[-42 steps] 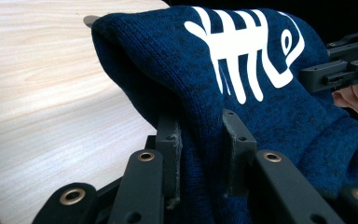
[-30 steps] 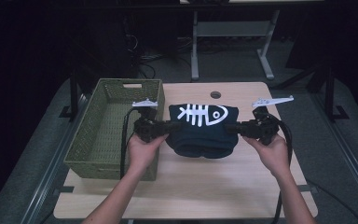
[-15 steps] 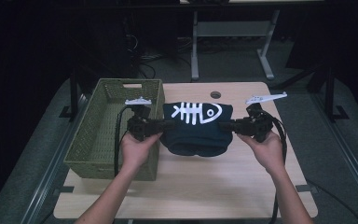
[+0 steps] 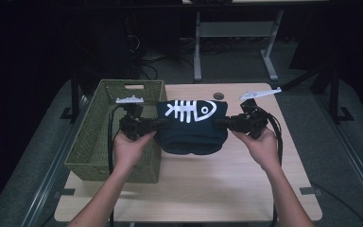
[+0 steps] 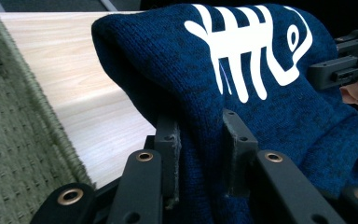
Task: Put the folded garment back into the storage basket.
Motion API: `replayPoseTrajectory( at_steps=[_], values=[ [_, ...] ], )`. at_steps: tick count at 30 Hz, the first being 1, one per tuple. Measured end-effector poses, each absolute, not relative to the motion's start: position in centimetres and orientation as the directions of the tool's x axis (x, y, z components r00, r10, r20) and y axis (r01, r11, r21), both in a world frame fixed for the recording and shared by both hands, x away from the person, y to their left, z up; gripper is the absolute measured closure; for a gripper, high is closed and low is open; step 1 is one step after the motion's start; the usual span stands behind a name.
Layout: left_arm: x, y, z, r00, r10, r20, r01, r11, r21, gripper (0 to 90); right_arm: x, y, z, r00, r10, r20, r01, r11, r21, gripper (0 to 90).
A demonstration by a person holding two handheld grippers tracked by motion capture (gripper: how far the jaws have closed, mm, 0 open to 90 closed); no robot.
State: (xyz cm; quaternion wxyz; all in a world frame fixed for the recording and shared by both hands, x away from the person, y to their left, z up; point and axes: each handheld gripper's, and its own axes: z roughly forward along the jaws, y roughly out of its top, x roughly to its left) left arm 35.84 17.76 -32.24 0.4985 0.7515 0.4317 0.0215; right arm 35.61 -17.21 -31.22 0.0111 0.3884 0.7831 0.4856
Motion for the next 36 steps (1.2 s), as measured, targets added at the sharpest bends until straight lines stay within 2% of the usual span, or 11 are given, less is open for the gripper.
replayPoseTrajectory(
  at_steps=[36],
  values=[
    [35.7,21.9,-31.1,0.6,0.707,-0.374,0.627,-0.126,0.768,70.7,37.0,-12.9,-30.1,-0.731,0.581,0.359,0.582,0.254,0.773,75.2]
  ],
)
